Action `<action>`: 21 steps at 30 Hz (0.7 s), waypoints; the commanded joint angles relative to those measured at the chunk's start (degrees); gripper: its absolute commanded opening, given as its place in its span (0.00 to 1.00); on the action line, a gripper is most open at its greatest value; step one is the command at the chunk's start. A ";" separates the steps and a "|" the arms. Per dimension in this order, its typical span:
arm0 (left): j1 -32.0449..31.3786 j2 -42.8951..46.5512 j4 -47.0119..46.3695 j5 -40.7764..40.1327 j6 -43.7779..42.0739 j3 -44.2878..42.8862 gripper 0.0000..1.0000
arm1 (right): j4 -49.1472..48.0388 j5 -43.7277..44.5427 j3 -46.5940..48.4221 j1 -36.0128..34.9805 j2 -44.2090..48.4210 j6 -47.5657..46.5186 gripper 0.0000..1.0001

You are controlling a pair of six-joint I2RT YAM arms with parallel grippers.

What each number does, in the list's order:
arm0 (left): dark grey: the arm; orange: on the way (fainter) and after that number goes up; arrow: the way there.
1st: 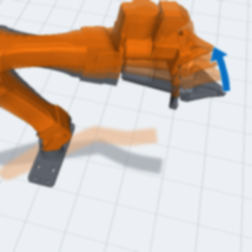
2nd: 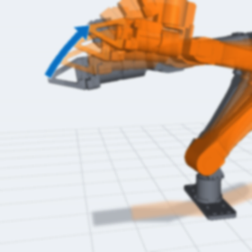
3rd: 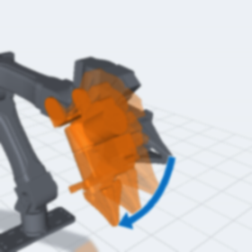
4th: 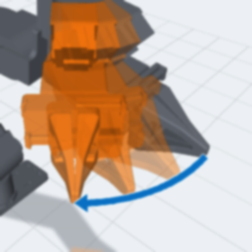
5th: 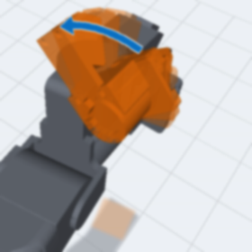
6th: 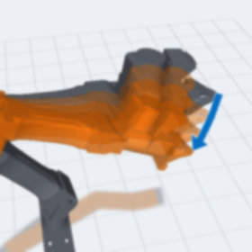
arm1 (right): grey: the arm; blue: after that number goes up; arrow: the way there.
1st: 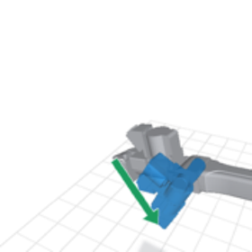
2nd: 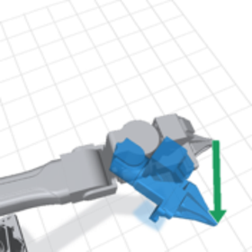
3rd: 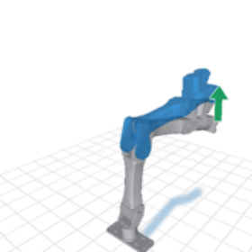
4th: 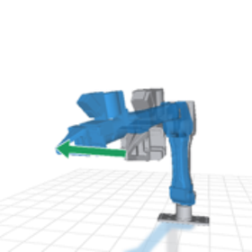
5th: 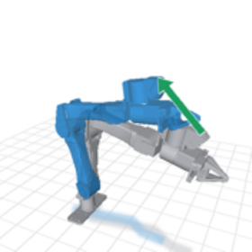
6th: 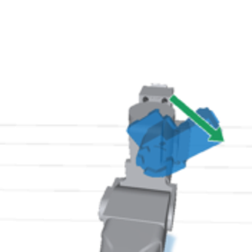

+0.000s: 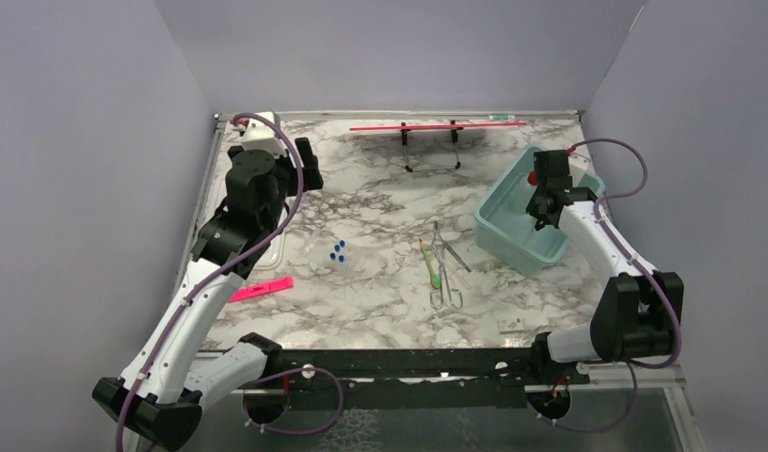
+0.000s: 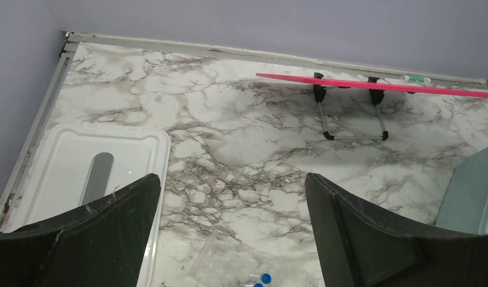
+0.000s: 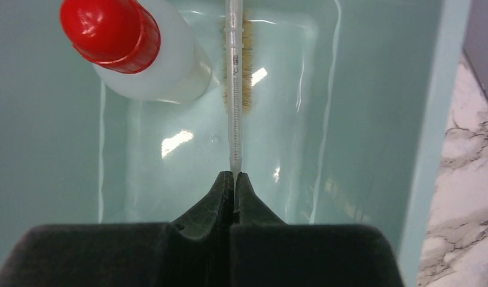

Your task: Organize the chemistry lab equipment

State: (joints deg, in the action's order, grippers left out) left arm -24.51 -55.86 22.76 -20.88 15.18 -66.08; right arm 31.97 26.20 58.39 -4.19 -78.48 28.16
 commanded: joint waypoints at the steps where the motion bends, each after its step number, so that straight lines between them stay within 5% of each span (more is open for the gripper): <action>1: -0.14 0.75 -1.49 0.14 -0.31 -0.27 0.93 | -2.66 -0.80 -0.23 0.64 -3.13 1.67 0.02; 10: -0.19 0.65 -1.54 0.14 -0.25 -0.27 0.94 | 3.95 2.49 3.37 1.03 -2.72 5.33 0.33; 21: -0.16 0.13 -1.85 0.06 -0.52 -0.62 0.94 | 8.58 -5.24 13.47 1.05 4.17 -1.42 0.39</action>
State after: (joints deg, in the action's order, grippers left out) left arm -24.51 -55.86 22.76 -20.88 15.16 -66.08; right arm 37.60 25.36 67.09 -3.36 -77.49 29.91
